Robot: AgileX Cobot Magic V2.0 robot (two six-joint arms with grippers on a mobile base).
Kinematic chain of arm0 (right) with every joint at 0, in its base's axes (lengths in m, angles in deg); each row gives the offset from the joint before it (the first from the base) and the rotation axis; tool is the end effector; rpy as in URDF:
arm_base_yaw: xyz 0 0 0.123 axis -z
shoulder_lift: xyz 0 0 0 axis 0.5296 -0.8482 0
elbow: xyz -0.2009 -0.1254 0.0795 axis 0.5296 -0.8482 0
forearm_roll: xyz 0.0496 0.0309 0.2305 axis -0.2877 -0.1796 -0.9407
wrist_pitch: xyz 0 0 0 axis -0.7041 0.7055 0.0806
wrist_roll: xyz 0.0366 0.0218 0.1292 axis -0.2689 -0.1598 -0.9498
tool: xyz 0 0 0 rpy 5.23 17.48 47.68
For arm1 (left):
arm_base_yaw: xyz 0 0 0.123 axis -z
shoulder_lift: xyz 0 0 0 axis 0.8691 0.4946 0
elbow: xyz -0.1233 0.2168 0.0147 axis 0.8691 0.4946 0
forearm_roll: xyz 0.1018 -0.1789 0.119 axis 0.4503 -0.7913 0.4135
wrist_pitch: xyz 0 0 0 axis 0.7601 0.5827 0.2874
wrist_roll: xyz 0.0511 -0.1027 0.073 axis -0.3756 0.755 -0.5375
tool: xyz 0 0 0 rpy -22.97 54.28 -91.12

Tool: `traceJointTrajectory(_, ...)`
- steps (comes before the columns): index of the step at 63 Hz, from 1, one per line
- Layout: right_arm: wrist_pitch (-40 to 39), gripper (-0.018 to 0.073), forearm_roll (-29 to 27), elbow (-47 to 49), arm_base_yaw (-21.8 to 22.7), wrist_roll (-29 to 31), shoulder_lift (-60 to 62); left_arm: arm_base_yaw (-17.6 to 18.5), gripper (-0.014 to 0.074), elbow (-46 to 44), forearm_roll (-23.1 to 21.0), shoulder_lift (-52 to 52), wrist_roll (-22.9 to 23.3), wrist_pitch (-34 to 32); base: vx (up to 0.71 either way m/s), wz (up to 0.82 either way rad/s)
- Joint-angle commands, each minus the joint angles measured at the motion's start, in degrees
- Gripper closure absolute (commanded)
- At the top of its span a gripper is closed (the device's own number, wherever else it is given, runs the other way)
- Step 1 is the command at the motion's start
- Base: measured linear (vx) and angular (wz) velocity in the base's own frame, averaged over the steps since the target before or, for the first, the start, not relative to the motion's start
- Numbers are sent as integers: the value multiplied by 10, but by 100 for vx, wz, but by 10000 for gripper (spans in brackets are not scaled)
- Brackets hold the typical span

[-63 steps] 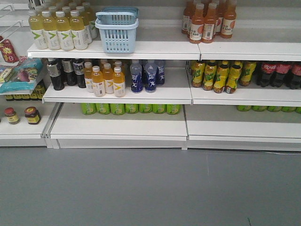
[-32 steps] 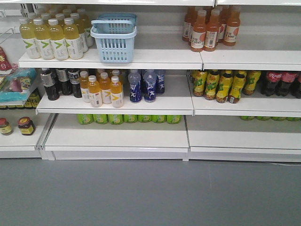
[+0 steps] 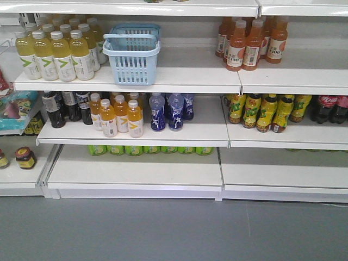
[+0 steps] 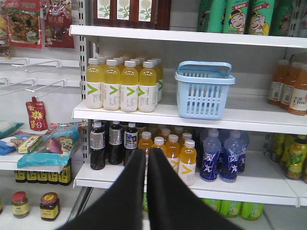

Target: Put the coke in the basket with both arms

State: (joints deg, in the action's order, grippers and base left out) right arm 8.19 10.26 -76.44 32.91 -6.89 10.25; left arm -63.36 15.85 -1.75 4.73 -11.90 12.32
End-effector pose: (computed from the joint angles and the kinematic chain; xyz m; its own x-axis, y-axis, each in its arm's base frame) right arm 0.1232 -0.0011 0.1926 -0.0415 0.2013 -0.9787 0.0180 0.9795 0.2007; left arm 0.1228 0.0091 0.1977 0.0130 -0.1228 -0.9923 -0.0700 0.9899 -0.1235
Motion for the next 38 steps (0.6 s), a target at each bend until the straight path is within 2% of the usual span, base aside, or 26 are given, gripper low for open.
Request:
traceJointTrajectory(1, -40, 564, 5, -4, 3, 4, 7, 1, 602, -18, -5, -7, 3, -41, 17, -3)
traceJointTrajectory(38, -40, 564, 5, -4, 3, 4, 7, 1, 602, -18, -5, -7, 3, -41, 14, -3)
